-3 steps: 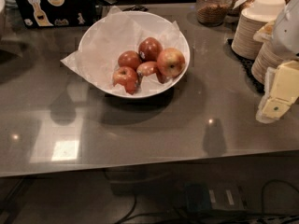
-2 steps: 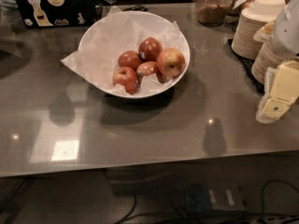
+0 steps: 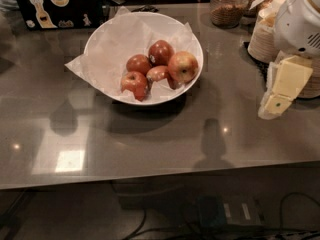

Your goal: Pick apple from white bowl

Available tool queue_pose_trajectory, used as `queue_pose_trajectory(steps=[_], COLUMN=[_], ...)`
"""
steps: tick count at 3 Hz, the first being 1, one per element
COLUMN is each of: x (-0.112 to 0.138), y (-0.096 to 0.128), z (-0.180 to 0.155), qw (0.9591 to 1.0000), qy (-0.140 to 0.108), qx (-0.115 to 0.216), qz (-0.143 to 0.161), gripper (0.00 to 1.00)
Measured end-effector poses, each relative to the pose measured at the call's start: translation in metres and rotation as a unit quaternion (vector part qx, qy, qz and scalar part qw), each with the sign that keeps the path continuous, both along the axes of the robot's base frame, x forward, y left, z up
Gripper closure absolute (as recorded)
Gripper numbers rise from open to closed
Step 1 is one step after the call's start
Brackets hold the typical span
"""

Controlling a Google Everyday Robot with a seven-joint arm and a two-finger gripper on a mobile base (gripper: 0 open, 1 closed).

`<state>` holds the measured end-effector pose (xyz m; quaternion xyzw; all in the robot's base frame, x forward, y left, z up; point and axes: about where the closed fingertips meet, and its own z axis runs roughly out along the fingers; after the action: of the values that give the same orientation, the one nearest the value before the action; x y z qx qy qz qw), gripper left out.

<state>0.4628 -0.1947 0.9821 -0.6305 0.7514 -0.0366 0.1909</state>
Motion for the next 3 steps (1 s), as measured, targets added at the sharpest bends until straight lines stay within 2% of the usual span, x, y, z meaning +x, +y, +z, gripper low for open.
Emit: queue_pose_trajectory(steps=[1, 2, 3], x=[0.017, 0.035, 0.035], y=[0.014, 0.037, 0.037], z=[0.002, -0.007, -0.007], qw=[0.9992, 0.9952, 0.9952], qy=[-0.01, -0.013, -0.013], qx=[0.024, 0.064, 0.064], qz=[0.03, 0.073, 0.073], gripper=[0.0, 0.0, 0.0])
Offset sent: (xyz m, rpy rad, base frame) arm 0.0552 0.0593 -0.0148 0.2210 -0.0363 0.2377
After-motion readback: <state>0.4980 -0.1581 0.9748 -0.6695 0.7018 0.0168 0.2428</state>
